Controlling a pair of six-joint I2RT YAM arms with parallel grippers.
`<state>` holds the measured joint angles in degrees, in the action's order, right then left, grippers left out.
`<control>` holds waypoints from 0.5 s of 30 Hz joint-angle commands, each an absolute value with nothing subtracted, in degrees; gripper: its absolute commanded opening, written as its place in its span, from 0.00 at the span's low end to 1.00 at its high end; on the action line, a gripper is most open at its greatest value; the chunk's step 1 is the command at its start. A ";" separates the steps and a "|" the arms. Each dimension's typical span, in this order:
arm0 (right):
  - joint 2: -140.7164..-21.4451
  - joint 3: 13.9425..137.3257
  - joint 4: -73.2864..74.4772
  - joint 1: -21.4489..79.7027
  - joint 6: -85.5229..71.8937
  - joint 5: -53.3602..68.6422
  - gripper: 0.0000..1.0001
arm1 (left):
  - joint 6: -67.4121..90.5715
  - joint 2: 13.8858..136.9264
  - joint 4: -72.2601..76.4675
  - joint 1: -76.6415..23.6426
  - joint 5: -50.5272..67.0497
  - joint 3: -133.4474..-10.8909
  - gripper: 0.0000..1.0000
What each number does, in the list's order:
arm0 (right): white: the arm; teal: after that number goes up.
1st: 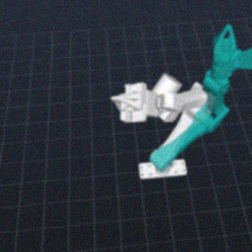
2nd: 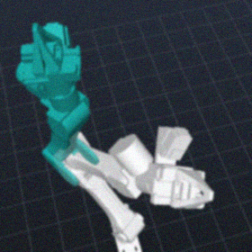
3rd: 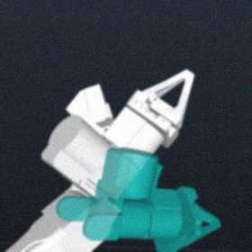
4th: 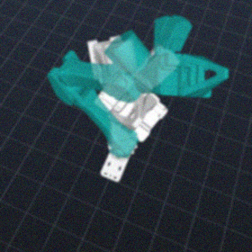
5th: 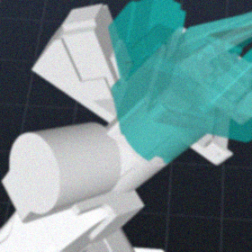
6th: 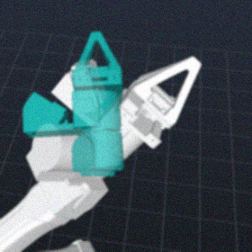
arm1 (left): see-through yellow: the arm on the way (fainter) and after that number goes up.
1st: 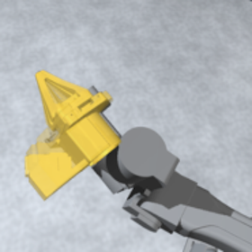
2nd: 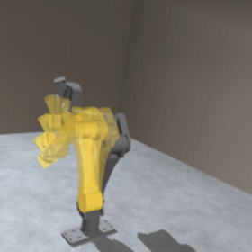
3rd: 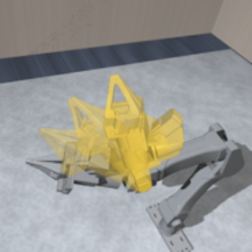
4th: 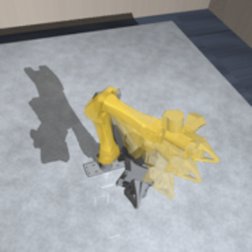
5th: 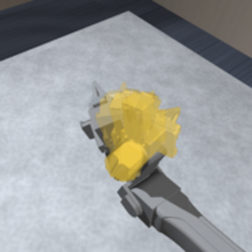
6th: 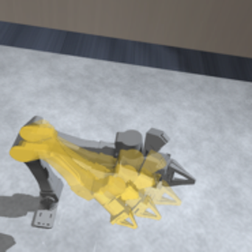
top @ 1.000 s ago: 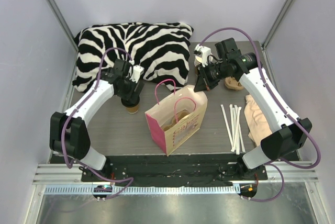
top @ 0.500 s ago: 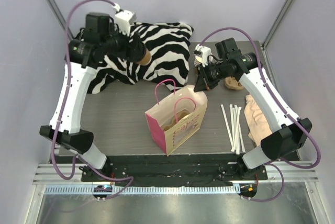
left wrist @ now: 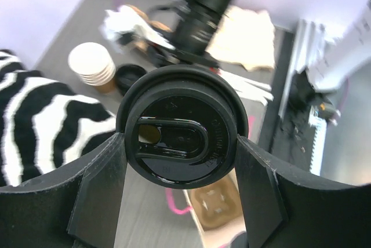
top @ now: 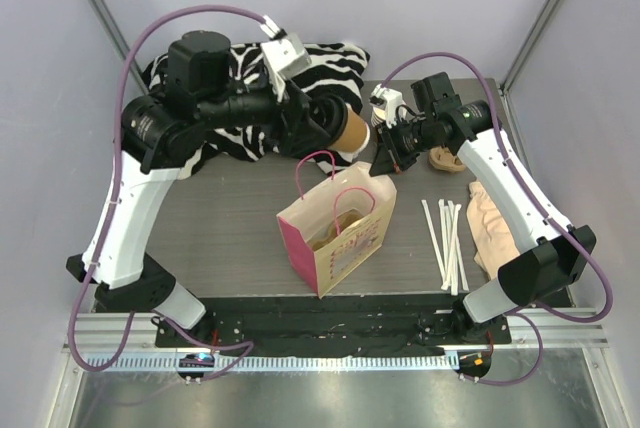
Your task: Pack the takeout coffee
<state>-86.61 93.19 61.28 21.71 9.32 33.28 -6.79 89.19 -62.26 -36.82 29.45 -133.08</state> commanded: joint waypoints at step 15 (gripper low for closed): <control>-83.23 91.76 59.77 21.53 9.93 35.59 0.01 | -14.76 86.66 -62.94 -46.84 20.04 -113.04 0.15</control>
<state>-85.93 92.31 60.84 21.71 9.32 34.02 -12.84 88.42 -66.39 -45.43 22.52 -116.27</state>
